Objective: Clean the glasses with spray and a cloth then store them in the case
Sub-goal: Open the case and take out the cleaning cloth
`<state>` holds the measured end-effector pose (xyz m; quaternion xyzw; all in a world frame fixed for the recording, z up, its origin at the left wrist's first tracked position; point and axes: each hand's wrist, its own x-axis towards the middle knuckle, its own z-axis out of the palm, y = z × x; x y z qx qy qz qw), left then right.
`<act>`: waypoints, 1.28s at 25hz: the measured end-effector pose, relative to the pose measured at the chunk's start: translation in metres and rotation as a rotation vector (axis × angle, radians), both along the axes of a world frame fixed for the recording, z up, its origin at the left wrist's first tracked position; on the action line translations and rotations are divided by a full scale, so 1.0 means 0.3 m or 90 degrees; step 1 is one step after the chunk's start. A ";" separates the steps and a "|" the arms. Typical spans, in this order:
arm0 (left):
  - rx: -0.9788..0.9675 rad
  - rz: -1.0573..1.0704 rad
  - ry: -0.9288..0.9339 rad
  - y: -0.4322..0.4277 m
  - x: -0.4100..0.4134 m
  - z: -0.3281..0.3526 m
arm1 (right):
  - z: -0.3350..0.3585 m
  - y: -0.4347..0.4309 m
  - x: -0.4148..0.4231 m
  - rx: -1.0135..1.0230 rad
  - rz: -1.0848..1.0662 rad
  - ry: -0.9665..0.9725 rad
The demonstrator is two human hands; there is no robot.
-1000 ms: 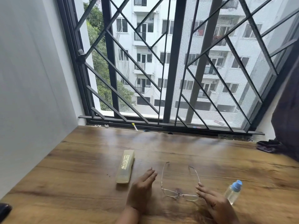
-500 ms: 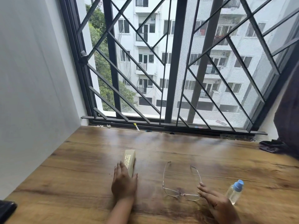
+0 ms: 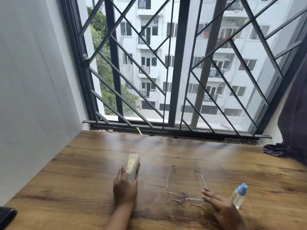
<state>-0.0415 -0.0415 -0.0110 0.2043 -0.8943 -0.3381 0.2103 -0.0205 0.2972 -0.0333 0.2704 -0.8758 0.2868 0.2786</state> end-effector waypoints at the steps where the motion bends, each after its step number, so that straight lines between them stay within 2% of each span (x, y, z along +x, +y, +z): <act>1: 0.019 0.007 -0.006 -0.002 0.004 0.004 | 0.000 -0.001 0.000 0.007 -0.004 -0.004; 5: 0.108 0.019 -0.023 -0.006 0.028 0.042 | 0.016 -0.006 0.012 0.007 -0.008 -0.012; 9: 0.193 -0.065 0.014 0.020 0.053 0.148 | 0.038 -0.009 0.031 0.002 -0.014 -0.025; 17: 0.236 -0.447 -0.019 0.152 -0.018 0.278 | 0.276 -0.111 0.018 -0.047 -0.025 0.032; 21: 0.264 -0.573 -0.045 0.220 -0.041 0.287 | 0.351 -0.109 -0.001 -0.034 -0.029 0.039; 32: 0.322 -0.664 -0.115 0.261 -0.055 0.288 | 0.379 -0.032 -0.013 0.036 -0.011 -0.127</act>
